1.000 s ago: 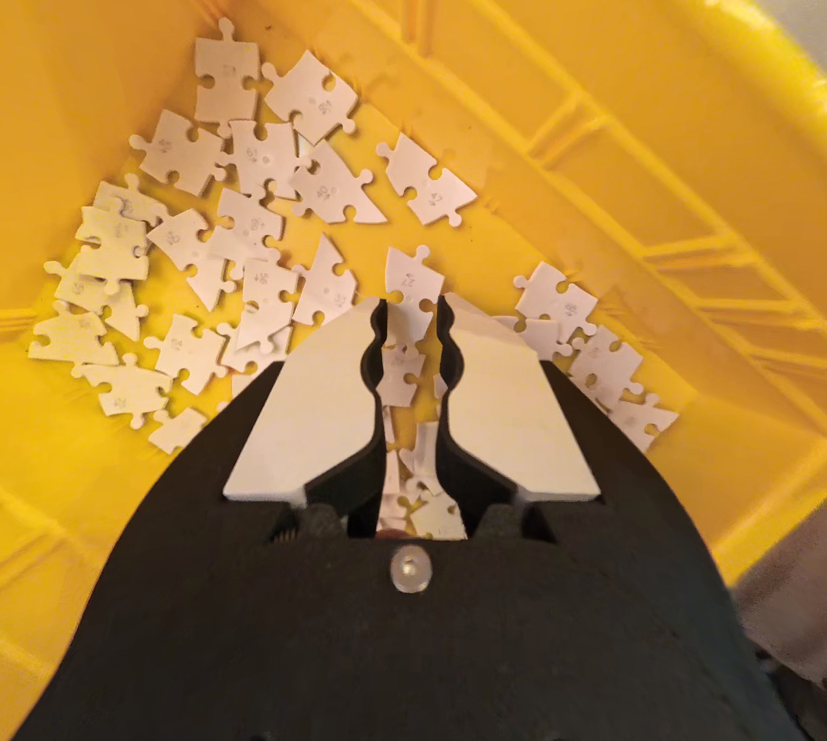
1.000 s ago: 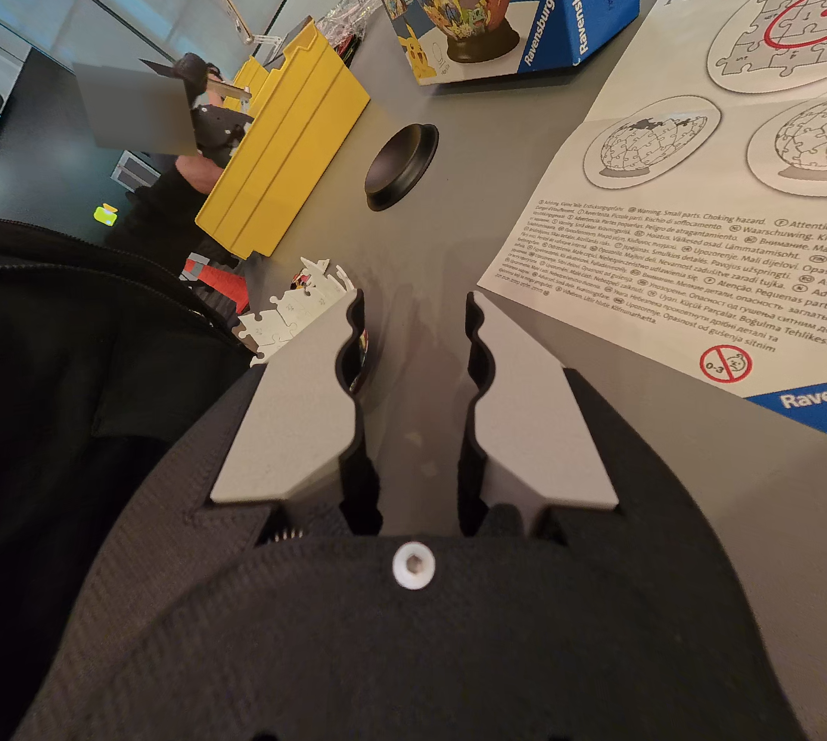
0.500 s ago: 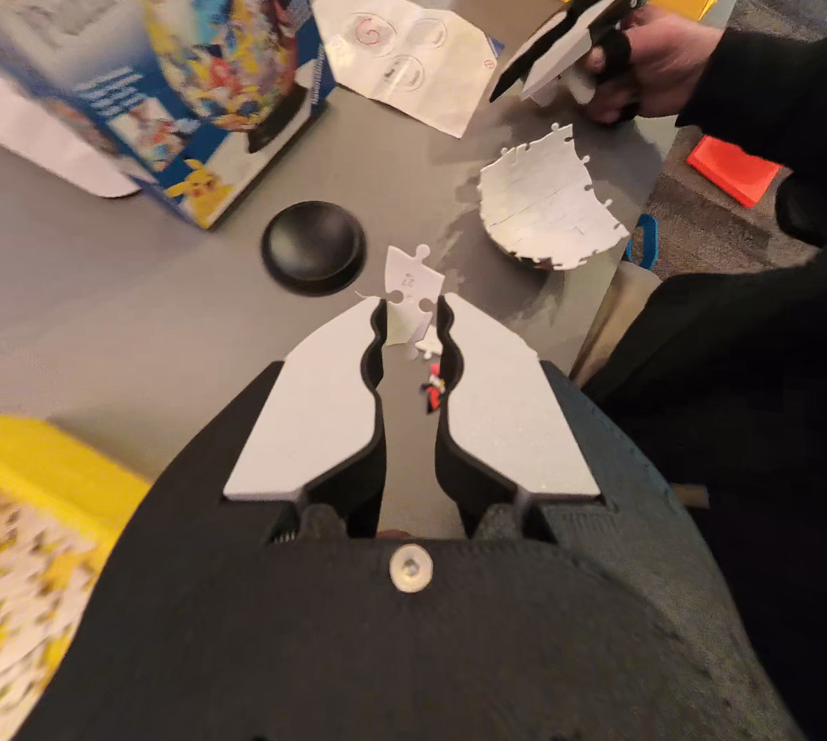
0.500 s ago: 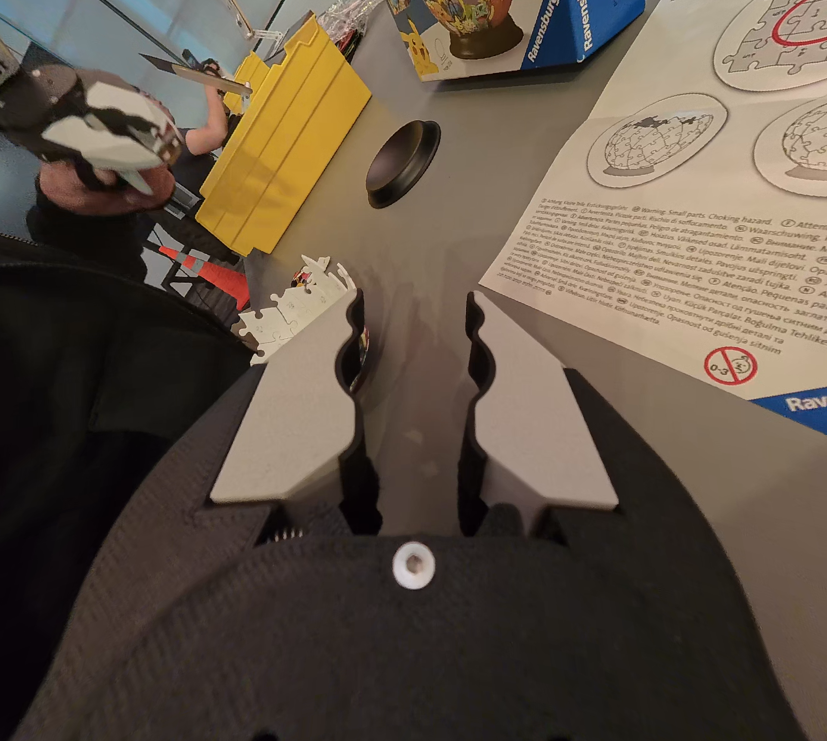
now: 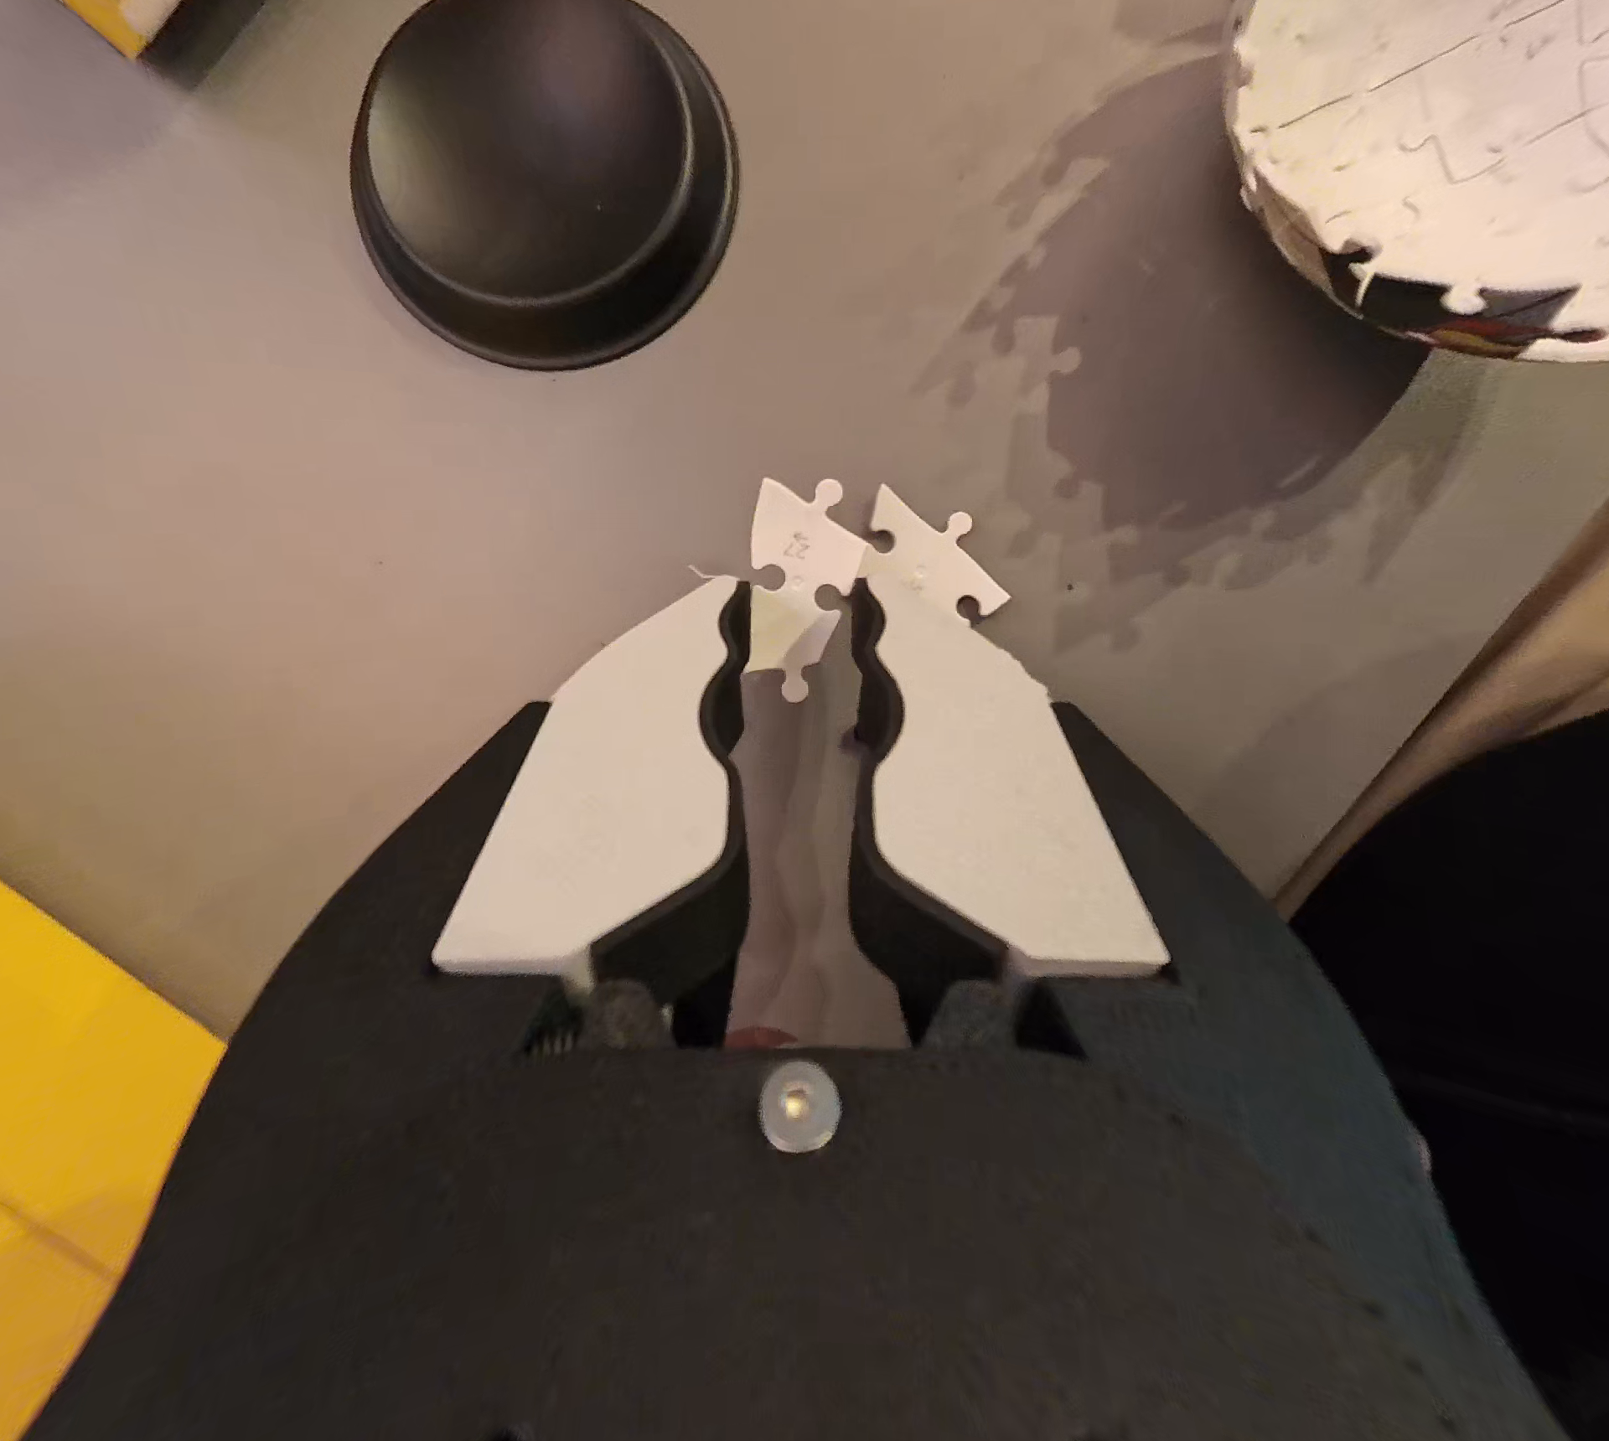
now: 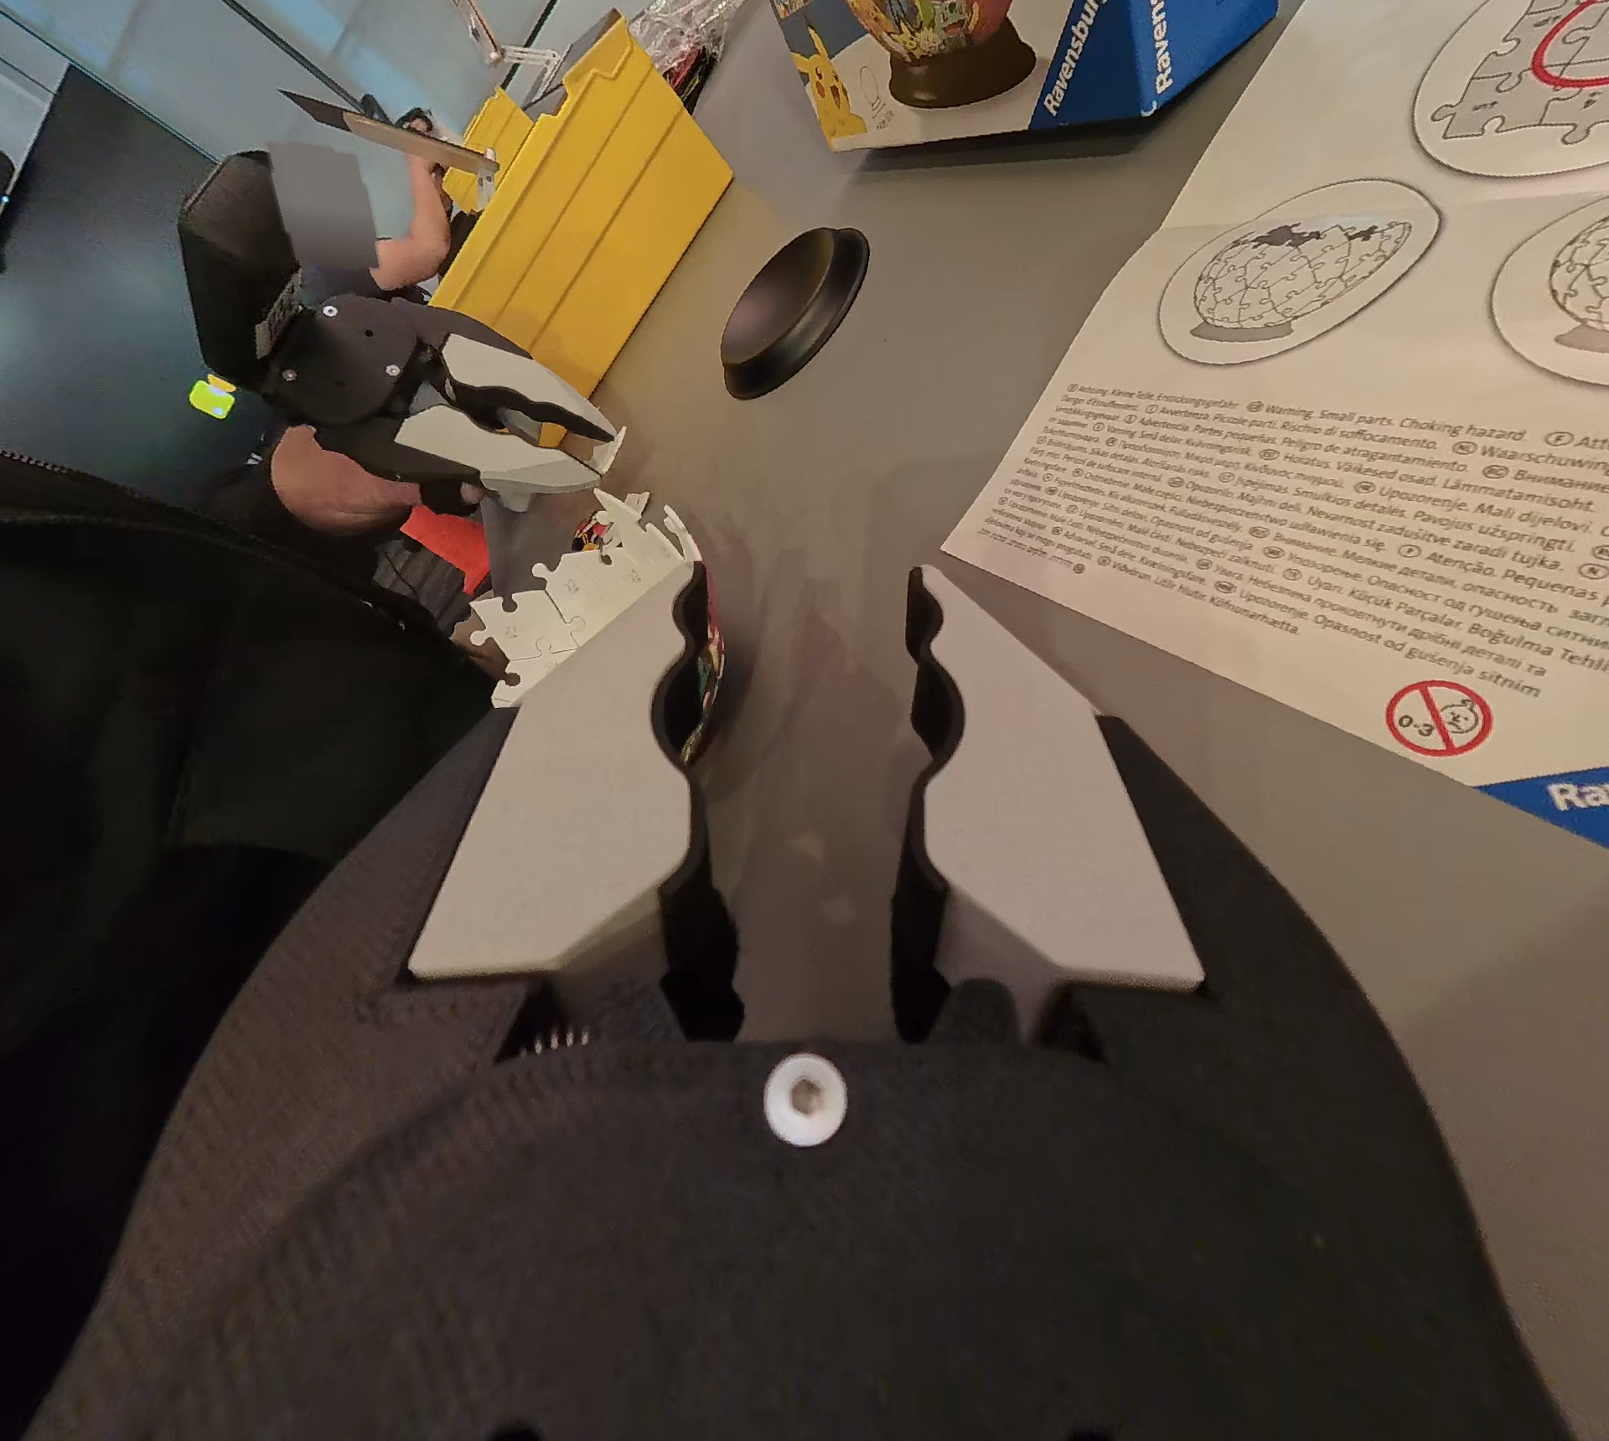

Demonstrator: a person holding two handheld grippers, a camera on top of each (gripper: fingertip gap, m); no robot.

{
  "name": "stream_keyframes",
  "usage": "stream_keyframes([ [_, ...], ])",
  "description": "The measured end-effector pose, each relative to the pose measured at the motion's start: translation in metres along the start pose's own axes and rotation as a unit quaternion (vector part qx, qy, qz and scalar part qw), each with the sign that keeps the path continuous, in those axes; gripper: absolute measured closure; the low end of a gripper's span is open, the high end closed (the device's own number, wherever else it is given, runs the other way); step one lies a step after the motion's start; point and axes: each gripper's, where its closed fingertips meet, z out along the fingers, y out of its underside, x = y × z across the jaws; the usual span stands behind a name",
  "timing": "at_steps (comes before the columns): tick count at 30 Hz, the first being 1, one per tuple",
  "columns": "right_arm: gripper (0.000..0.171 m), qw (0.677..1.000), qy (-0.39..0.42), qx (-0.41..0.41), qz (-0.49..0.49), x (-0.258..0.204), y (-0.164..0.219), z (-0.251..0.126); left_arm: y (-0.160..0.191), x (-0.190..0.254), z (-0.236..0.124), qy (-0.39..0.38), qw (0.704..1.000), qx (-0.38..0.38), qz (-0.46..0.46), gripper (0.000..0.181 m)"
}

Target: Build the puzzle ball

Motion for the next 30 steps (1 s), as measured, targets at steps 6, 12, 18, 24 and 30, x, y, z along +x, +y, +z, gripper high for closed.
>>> stream_keyframes([
  [6, 0.126, 1.000, 0.004, -0.002, 0.001, 0.001, 0.001, 0.001, 0.000, 0.002, -0.004, 0.021, 0.999, 0.015, -0.031, 0.141],
  [12, 0.126, 1.000, 0.005, -0.001, 0.003, 0.002, 0.000, 0.000, -0.039, 0.023, -0.057, 0.064, 0.992, 0.110, -0.019, 0.155],
  [18, 0.126, 1.000, 0.006, -0.001, 0.004, 0.003, 0.000, 0.000, -0.039, -0.030, -0.145, -0.010, 0.979, 0.189, -0.070, 0.156],
  [24, 0.126, 1.000, 0.007, -0.004, 0.004, 0.003, 0.001, 0.001, 0.093, -0.140, -0.172, -0.154, 0.976, 0.015, -0.151, 0.147],
  [30, 0.126, 1.000, 0.008, -0.004, 0.002, 0.002, 0.001, 0.001, 0.169, -0.184, -0.152, -0.155, 0.965, -0.119, -0.174, 0.149],
])
